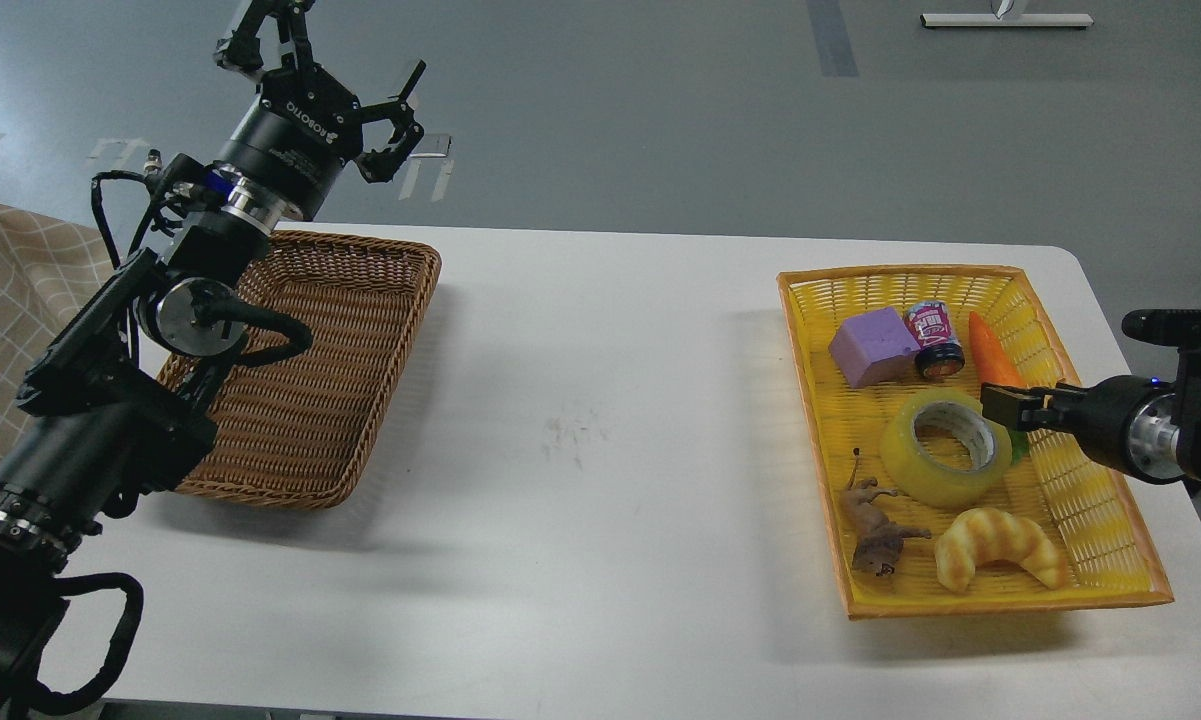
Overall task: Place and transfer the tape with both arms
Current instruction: 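Insert the right gripper into the tape roll's hole and close it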
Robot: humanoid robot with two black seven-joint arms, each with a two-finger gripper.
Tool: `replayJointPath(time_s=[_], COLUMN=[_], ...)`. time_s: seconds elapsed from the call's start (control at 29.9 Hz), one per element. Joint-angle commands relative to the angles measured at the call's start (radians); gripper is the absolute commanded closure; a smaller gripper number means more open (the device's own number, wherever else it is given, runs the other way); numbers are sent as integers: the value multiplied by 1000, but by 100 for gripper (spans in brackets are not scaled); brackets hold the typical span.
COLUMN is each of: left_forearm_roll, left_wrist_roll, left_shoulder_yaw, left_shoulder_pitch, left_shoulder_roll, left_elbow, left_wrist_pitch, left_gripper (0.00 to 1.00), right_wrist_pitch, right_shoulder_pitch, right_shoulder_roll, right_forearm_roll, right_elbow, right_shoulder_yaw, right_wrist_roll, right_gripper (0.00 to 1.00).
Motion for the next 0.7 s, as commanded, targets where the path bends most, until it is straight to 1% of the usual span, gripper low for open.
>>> replayJointPath(time_s=[0.0, 0.33, 0.43, 0.53, 0.6, 0.67], left_forearm_roll=[0, 0, 0, 0, 0, 0], left_wrist_roll=[0, 0, 0, 0, 0, 0], left_shoulder_yaw=[0, -1, -1, -1, -1, -1], left_shoulder_pitch=[0, 2, 2, 2, 0, 0], left_shoulder_roll=[2, 7, 7, 7, 7, 7], left_elbow=[0, 0, 0, 0, 0, 0], left_wrist_pitch=[0, 0, 0, 0, 0, 0], left_gripper=[2, 2, 2, 2, 2, 2], right_wrist_pitch=[0, 0, 0, 0, 0, 0], right_shoulder_pitch=[4, -1, -1, 1, 1, 1], right_shoulder_roll=[10, 14, 16, 17, 21, 22], right_forearm_roll=[-3, -3, -3, -3, -3, -3], right_elbow=[-4, -5, -10, -28, -30, -31], right_shoulder_yaw=[-33, -44, -47, -64, -72, -76], right_wrist_roll=[-2, -3, -5, -5, -5, -5], right_gripper=[22, 23, 25, 26, 30, 30])
